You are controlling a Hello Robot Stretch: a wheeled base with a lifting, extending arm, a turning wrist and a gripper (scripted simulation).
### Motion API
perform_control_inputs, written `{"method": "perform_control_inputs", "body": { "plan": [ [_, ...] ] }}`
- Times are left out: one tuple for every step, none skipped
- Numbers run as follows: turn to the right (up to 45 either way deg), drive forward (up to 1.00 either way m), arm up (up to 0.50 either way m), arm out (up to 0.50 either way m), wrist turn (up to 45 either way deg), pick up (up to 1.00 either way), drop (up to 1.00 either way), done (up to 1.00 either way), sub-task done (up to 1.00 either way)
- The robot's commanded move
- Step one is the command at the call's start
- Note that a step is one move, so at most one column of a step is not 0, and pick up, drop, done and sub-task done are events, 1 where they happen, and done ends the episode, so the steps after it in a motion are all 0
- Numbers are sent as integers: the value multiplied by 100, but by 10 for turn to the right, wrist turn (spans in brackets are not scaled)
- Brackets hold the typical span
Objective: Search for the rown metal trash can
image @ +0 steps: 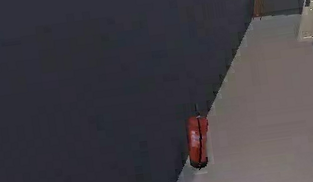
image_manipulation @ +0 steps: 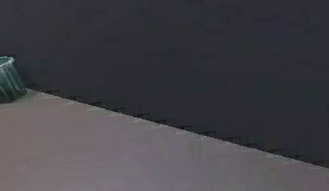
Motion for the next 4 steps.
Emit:
{"method": "perform_control_inputs", "body": {
  "plan": [
    [450, 0, 0, 0, 0, 0, 0, 0, 0],
    [450, 0, 0, 0, 0, 0, 0, 0, 0],
    [300, 0, 0, 0, 0, 0, 0, 0, 0],
    [0, 5, 0, 0, 0, 0, 0, 0, 0]
  ]
}}
